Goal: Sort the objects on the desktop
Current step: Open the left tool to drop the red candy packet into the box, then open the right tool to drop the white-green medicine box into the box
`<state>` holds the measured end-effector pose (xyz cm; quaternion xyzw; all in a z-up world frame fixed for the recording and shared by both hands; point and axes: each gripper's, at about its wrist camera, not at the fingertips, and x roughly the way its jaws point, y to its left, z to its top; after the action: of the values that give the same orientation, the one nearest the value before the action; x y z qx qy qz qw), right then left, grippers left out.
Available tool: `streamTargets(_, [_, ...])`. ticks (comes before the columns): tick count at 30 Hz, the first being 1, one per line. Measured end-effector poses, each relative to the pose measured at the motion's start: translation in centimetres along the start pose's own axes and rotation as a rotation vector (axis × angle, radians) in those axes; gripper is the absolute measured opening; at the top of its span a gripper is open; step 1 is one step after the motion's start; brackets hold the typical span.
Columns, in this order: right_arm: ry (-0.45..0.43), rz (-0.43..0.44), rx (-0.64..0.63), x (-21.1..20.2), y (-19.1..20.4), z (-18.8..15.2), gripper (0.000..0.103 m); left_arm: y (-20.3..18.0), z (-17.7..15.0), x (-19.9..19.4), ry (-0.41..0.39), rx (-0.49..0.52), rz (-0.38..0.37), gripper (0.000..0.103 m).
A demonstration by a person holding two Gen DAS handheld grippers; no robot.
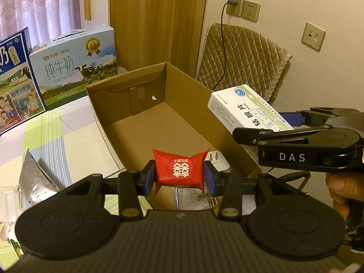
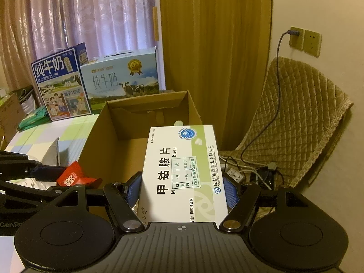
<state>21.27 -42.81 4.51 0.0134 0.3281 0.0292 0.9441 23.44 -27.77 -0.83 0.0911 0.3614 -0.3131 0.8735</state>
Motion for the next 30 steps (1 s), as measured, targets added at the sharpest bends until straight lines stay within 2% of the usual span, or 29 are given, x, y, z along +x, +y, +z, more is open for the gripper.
streamTargets(2, [0.001,0.001,0.0,0.0,0.0,0.0,0.068,-0.2,0.1,0.1,-0.008,0.012,0.006,0.04])
streamTargets(6, [0.002,-0.004,-0.001,0.2,0.0,0.1,0.068,0.0,0.3,0.5,-0.013,0.003,0.013,0.054])
streamTargets(30, [0.0,0.043,-0.009,1.0,1.9,1.1,0.068,2.8,-1.9,-2.3,-0.017,-0.025,0.06,0.054])
